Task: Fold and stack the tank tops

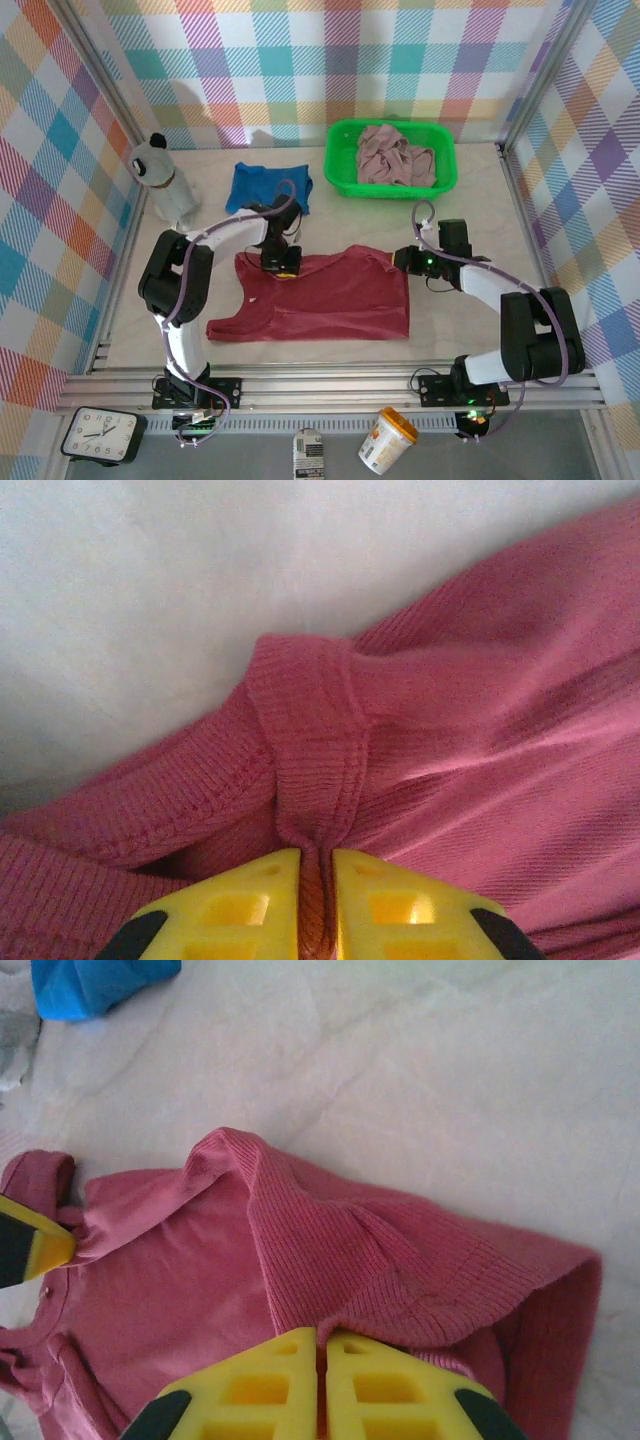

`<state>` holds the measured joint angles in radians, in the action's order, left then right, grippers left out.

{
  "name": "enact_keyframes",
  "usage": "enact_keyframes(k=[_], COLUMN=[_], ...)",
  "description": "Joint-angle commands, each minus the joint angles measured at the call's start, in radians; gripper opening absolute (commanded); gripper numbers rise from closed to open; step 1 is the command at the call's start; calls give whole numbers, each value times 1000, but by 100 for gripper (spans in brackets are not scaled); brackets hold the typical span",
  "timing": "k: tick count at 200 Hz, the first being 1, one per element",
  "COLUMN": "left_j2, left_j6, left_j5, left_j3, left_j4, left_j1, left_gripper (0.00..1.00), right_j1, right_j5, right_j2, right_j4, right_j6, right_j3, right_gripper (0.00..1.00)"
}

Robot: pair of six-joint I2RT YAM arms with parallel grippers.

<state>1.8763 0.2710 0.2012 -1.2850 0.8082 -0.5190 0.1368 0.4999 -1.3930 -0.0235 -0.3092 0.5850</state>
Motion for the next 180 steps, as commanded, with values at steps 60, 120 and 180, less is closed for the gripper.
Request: enact_keyframes(k=[60,120,180], left_j2=[-82,-75,8], left_j6=[31,111,147], left_j5=[-58,-97,-61], left_j3=[59,-69,-79], left_j4=[-8,6,-11], left_j1=[-38,-10,-10], left_gripper=[37,45,46], right_j1=[-7,-6,-6], right_j5=[47,47,40], right_j2=[93,95,92], right_j4=[25,22,20], right_j6=[-14,-20,-16], right_j3=[-119,-138,-132], right_gripper=[11,11,10])
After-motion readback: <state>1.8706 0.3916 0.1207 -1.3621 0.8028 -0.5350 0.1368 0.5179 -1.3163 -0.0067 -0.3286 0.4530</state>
